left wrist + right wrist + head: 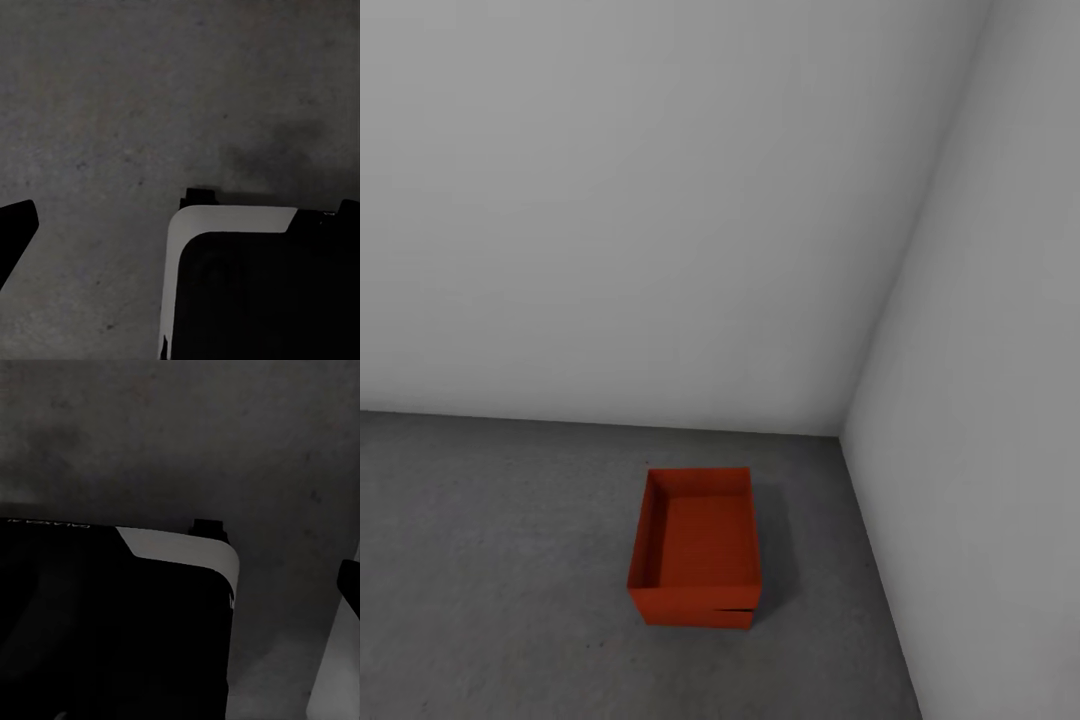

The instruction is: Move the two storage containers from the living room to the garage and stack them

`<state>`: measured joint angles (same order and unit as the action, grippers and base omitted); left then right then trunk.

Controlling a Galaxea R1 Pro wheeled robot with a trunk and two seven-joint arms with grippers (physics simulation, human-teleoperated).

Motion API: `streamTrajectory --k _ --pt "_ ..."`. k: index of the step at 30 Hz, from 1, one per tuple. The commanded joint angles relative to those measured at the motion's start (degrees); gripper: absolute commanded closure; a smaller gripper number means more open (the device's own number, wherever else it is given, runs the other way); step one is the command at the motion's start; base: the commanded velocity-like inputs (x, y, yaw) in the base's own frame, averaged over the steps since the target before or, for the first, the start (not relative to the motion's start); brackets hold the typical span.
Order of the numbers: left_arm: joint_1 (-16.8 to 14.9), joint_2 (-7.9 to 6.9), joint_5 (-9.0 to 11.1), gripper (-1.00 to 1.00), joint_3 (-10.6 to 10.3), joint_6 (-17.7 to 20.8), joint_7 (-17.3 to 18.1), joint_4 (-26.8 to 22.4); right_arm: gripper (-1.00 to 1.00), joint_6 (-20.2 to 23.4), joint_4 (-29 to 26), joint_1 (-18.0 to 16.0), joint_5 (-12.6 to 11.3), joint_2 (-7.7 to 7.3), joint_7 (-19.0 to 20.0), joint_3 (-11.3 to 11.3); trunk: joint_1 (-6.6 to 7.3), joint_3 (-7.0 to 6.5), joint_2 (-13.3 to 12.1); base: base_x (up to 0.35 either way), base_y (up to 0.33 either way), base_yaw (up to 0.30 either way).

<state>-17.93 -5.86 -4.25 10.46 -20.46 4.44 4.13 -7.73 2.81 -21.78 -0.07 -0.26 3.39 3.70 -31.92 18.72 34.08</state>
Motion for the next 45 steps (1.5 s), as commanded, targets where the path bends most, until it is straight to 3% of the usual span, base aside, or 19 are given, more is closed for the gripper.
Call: streamTrajectory --k 1,17,45 --pt "-0.10 0.00 -0.40 -1.00 0.50 -0.40 0.12 0.26 -1.00 -0.44 0.27 -0.11 -0.02 -0.01 0.13 0.35 -0.02 0.08 0.07 0.000 0.000 0.000" --pt "-0.09 3.90 -0.41 -1.00 0.52 -0.21 0.22 0.35 -1.00 -0.44 0.27 -0.11 -0.02 -0.01 0.13 0.38 -0.02 0.08 0.07 0.000 0.000 0.000" --pt "-0.09 4.10 -0.41 -1.00 0.52 -0.21 0.40 0.35 -1.00 -0.44 0.27 -0.11 -0.02 0.00 0.13 0.37 -0.02 0.08 0.07 0.000 0.000 0.000"
